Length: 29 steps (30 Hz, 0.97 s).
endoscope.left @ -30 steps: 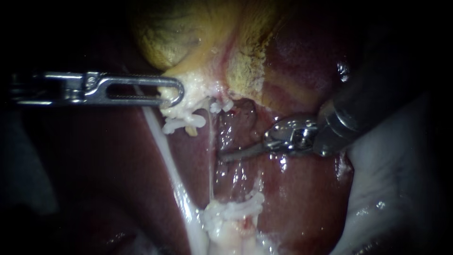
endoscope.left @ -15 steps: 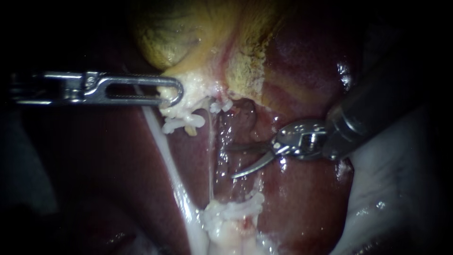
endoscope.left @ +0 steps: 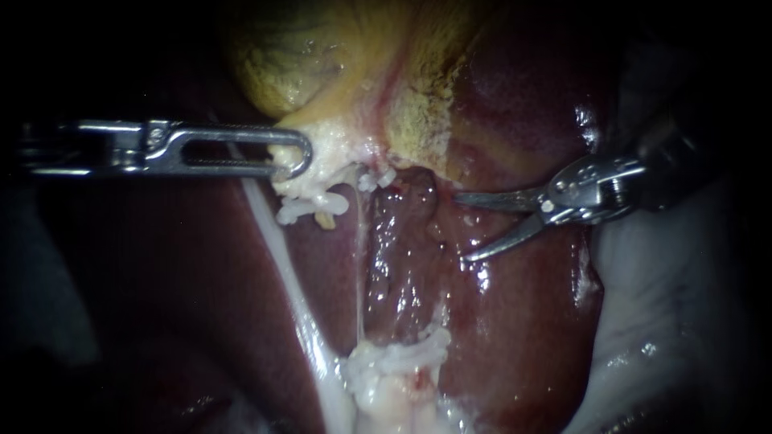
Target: Go back from the cut right tube
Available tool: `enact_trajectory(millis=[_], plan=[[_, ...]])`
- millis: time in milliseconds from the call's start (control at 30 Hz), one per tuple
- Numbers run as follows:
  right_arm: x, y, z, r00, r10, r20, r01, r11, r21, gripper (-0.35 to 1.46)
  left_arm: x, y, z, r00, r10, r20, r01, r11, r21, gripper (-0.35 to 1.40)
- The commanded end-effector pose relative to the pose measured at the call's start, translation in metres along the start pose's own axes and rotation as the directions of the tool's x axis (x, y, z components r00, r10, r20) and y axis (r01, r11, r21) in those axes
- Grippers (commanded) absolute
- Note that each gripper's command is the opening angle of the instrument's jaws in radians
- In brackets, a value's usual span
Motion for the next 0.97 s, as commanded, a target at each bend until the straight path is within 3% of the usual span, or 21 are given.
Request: enact_trajectory(millis=[33,167,567,967], plan=[[-0.0001,0.0000,-0.0001,1.000,-0.004,0.001,0.004,1.000,0.001,1.45,0.0001,0.0001,0.0004,1.0000,0.001,0.001,-0.001,1.000,-0.003,-0.35],[-0.0001,-0.0001,-0.0002,1.000,-0.010,0.001,0.010,1.000,0.002,1.45,0.0005,0.0010,0.0022,1.0000,0.006,0.007,-0.006,1.000,-0.009,-0.35],[-0.0003,-0.0001,-0.0004,1.000,-0.010,-0.005,0.010,1.000,0.001,1.45,0.0022,0.0032,0.0089,0.9995,0.028,-0.017,-0.028,0.999,-0.020,-0.35],[-0.0001,-0.0002,-0.0004,1.000,-0.010,-0.010,0.010,1.000,0.006,1.45,0.0025,0.0037,0.0091,0.9993,0.025,-0.026,-0.026,0.999,-0.021,-0.35]])
